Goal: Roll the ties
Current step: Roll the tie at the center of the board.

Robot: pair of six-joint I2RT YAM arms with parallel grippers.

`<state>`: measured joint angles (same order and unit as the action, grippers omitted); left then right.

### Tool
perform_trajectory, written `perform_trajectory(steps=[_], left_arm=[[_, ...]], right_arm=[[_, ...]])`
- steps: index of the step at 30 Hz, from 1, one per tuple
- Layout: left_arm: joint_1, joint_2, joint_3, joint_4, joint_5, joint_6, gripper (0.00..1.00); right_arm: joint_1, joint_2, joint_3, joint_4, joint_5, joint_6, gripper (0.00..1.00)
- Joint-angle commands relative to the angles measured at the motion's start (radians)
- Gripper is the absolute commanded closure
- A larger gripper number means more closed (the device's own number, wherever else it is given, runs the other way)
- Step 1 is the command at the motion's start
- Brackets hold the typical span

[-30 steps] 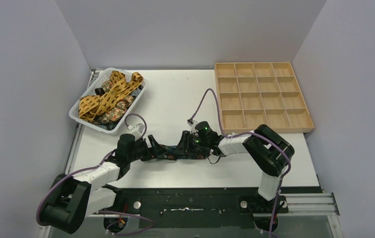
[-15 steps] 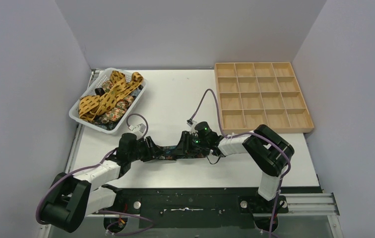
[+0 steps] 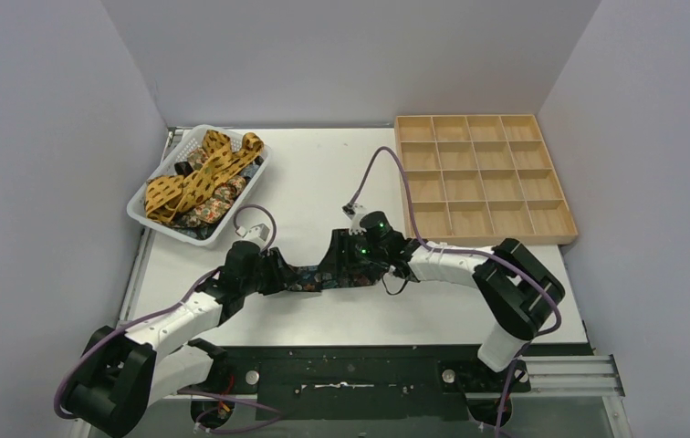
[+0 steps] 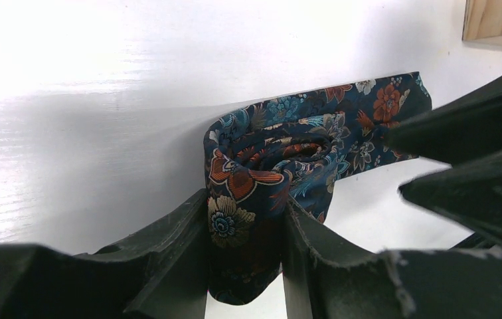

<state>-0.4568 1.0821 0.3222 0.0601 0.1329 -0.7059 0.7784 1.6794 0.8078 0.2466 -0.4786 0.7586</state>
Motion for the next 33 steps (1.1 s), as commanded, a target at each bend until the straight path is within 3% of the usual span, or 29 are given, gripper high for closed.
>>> perform_trajectory(steps=[1,13,27,33], left_arm=[[-0.004,0.01,0.015,0.031,-0.01,-0.035,0.64],[0.027,-0.023,-0.037,0.081,-0.011,-0.129,0.63],[0.053,-0.089,-0.074,0.058,-0.032,-0.173,0.61],[0.06,-0.088,-0.028,-0.025,-0.022,-0.1,0.61]], right_arm=[[-0.019,-0.017,0.094,-0.174,0.21,-0.201,0.55],[-0.019,0.065,0.067,-0.235,0.212,-0.227,0.72],[0.01,0.041,0.003,-0.243,0.212,-0.172,0.75],[0.011,0.031,-0.002,-0.242,0.2,-0.176,0.75]])
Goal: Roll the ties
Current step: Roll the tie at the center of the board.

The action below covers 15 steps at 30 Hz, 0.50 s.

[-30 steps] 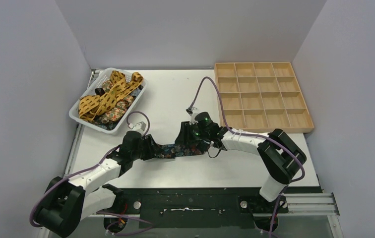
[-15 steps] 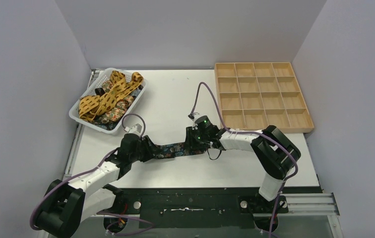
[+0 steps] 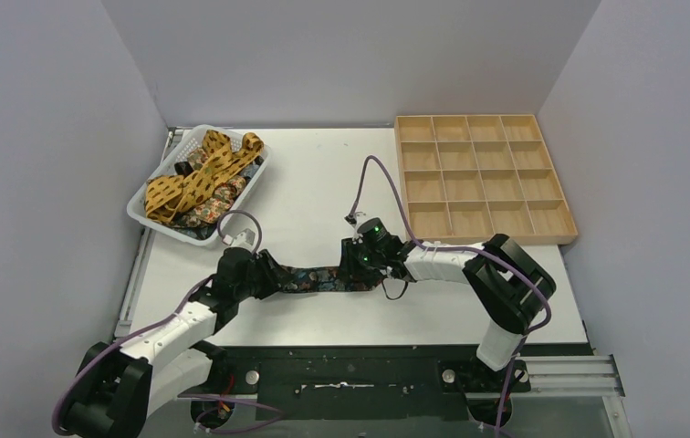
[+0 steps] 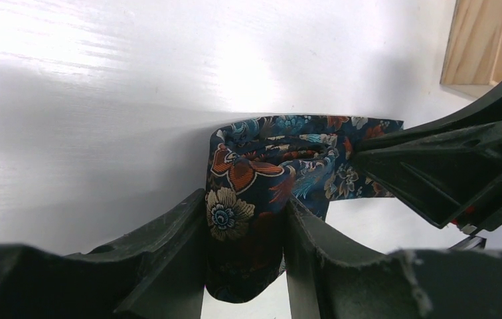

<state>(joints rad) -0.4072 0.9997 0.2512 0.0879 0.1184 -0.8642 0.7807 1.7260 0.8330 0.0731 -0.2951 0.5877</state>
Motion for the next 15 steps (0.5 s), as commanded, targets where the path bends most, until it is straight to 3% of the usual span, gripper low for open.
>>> perform_trajectory(steps=[1,8,15], left_arm=[[0.01,0.004,0.057,-0.072,-0.008,0.082,0.61],[-0.013,0.081,0.16,-0.232,-0.106,0.172,0.62],[-0.133,0.109,0.271,-0.354,-0.329,0.163,0.63]], right_arm=[[0.008,-0.016,-0.026,-0.065,0.012,-0.005,0.75],[0.01,-0.03,-0.017,-0.065,-0.009,0.009,0.75],[0.009,-0.058,-0.032,-0.038,-0.059,0.09,0.75]])
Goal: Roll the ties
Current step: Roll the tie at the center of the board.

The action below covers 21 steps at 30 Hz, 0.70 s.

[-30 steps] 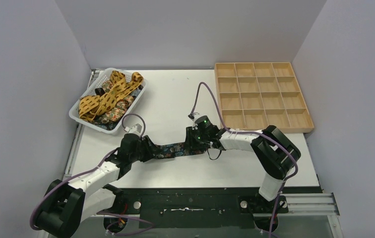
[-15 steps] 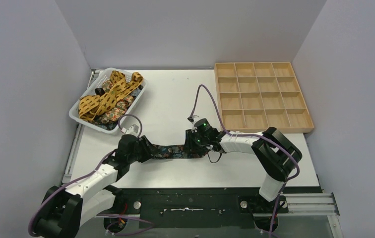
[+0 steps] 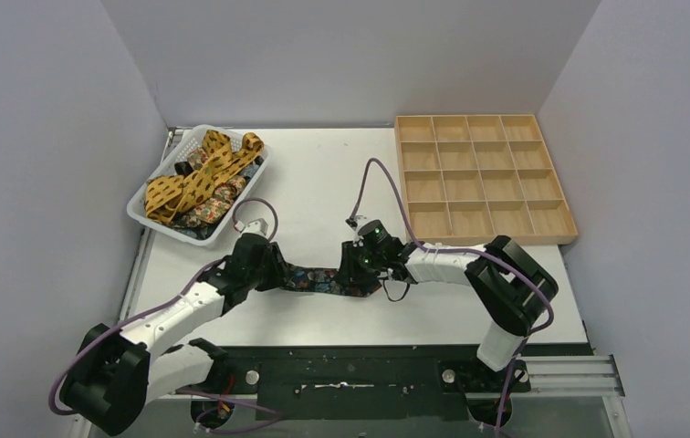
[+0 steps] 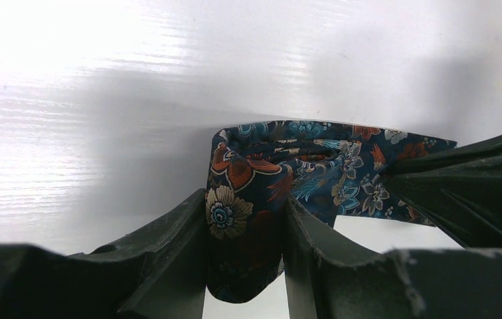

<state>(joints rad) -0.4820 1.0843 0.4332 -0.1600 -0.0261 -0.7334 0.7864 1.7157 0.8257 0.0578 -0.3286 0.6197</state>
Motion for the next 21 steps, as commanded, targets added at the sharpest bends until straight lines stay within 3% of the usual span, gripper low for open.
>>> perform_trajectory(steps=[1,14,21], left_arm=[[-0.078,0.035,0.105,-0.123,-0.215,0.03,0.63],[-0.323,0.159,0.344,-0.355,-0.566,0.121,0.62],[-0.423,0.278,0.439,-0.456,-0.713,0.102,0.61]], right_arm=[[0.004,-0.051,-0.035,0.002,-0.042,0.079,0.75],[-0.053,-0.191,-0.083,0.06,-0.067,0.143,0.72],[-0.149,-0.308,-0.157,0.041,0.023,0.193,0.69]])
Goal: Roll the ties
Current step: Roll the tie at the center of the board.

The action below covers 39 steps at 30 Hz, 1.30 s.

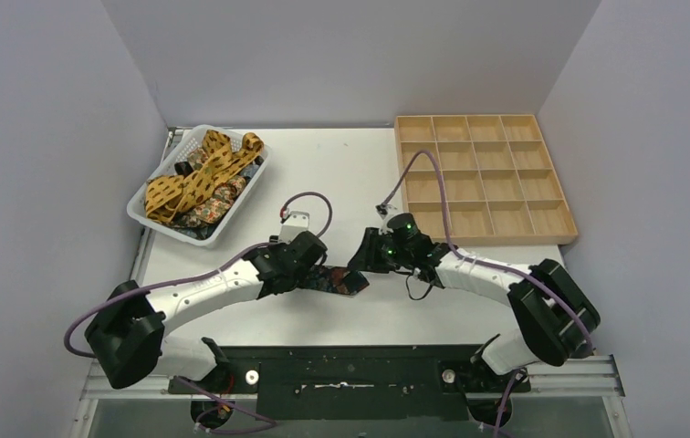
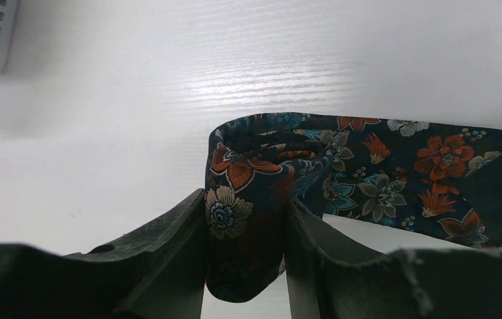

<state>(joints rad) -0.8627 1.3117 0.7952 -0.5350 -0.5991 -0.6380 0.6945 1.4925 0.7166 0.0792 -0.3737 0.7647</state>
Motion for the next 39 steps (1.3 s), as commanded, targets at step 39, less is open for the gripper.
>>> perform_trajectory(steps=[39], left_arm=[[-0.228,0.353,0.359,0.044,0.04,-0.052,0.29]], right_arm=[[-0.227,-0.183,-0.148,0.022,0.039,0.074,0.59]])
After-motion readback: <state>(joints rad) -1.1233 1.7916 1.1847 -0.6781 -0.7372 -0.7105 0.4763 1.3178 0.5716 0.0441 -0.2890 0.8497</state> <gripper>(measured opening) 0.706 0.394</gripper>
